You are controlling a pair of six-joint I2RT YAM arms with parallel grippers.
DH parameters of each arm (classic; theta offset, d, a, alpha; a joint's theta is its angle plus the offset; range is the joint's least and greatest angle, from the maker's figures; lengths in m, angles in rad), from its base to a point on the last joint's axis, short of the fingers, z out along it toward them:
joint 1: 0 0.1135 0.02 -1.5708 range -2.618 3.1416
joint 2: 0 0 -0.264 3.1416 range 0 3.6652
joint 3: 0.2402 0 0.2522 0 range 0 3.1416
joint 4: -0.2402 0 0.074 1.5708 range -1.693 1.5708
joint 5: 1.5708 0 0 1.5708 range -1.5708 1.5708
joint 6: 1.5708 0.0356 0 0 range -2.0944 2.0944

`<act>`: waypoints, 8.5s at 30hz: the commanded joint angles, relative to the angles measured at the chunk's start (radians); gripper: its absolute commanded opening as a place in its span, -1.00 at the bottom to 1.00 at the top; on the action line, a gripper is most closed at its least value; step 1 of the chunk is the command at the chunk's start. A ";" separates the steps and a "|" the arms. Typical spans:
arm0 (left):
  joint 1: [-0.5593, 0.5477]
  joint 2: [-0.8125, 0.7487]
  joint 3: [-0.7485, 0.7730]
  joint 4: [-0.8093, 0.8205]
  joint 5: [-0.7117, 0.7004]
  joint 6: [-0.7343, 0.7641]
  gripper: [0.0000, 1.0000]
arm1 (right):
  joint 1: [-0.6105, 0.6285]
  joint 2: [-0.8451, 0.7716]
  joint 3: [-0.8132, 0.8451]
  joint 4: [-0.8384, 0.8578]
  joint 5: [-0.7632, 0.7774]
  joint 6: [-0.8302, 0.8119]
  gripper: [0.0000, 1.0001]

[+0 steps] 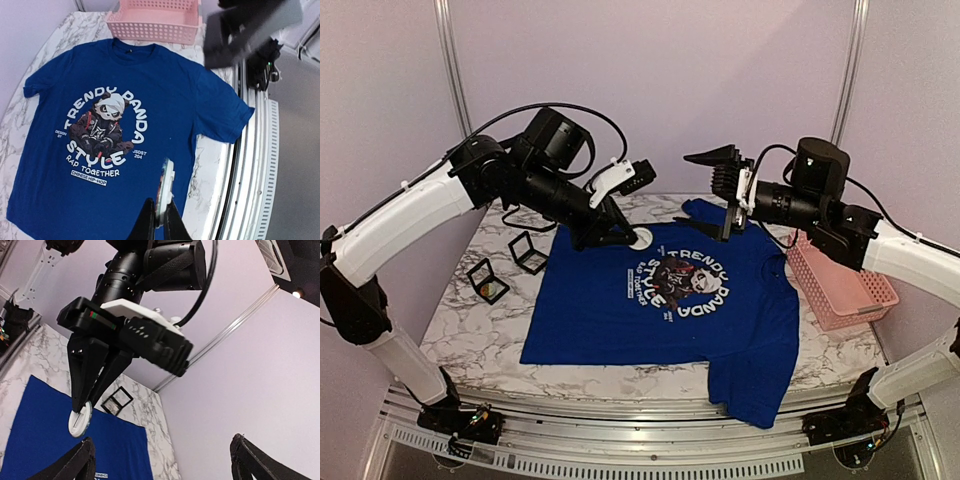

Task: Pin the brooch onto the clothing

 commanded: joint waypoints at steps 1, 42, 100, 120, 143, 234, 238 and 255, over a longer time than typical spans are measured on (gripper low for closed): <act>-0.063 0.010 0.012 -0.121 -0.105 0.166 -1.00 | -0.059 0.059 0.038 -0.242 -0.363 0.508 0.60; -0.126 0.019 0.046 -0.102 -0.131 0.083 -1.00 | 0.032 0.250 0.030 -0.024 -0.353 0.996 -0.73; -0.109 -0.285 -0.616 1.028 0.074 -0.337 -0.88 | -0.024 0.016 -0.212 0.472 -0.378 1.249 -1.00; -0.096 -0.279 -0.627 1.033 0.191 -0.209 -0.18 | -0.024 0.008 -0.182 0.454 -0.457 1.202 -1.00; -0.120 -0.272 -0.620 1.040 0.102 -0.239 -1.00 | -0.022 0.025 -0.146 0.276 -0.386 1.122 -0.32; -0.161 -0.344 -0.679 0.961 -0.072 0.455 -1.00 | -0.049 -0.048 -0.015 -0.332 -0.423 0.760 0.38; -0.166 -0.332 -0.691 0.966 -0.111 0.629 -1.00 | -0.062 -0.092 -0.048 -0.281 -0.260 0.779 0.14; -0.201 -0.229 -0.582 0.881 -0.111 0.561 -1.00 | -0.063 -0.141 -0.114 -0.173 -0.224 0.671 -0.21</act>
